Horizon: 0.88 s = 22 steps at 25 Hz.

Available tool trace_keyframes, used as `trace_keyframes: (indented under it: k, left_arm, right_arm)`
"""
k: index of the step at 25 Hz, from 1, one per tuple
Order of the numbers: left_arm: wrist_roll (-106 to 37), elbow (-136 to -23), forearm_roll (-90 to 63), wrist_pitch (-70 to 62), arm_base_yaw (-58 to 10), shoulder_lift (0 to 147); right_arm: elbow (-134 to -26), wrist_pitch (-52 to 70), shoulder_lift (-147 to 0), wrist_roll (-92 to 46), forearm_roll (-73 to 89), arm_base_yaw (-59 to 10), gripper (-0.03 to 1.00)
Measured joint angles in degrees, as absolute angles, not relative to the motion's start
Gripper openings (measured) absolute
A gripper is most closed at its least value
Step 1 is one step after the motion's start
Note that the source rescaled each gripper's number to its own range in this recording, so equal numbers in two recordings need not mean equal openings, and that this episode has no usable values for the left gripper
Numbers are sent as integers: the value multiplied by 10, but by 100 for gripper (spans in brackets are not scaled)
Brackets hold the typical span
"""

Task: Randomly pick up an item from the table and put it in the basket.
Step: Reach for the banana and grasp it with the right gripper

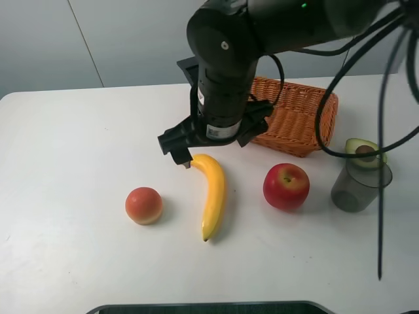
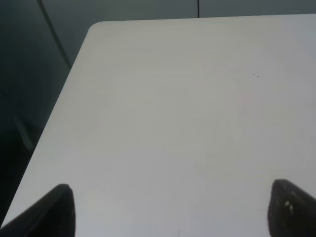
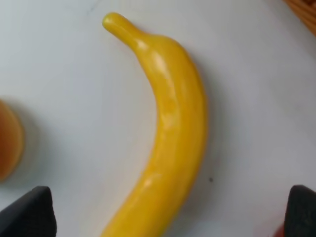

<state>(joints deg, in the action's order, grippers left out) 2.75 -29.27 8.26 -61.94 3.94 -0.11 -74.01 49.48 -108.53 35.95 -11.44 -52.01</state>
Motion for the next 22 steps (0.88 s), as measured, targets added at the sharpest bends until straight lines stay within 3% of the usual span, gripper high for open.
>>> trace_keyframes:
  k: [9,22]
  left_arm:
    - [28,-293,83,-619,39,-1]
    - [28,-293,83,-619,39,-1]
  right_arm:
    - [-780,492,-1192,408,-110,-517,100]
    - [-781,452,-1226,447,-110,-496,100]
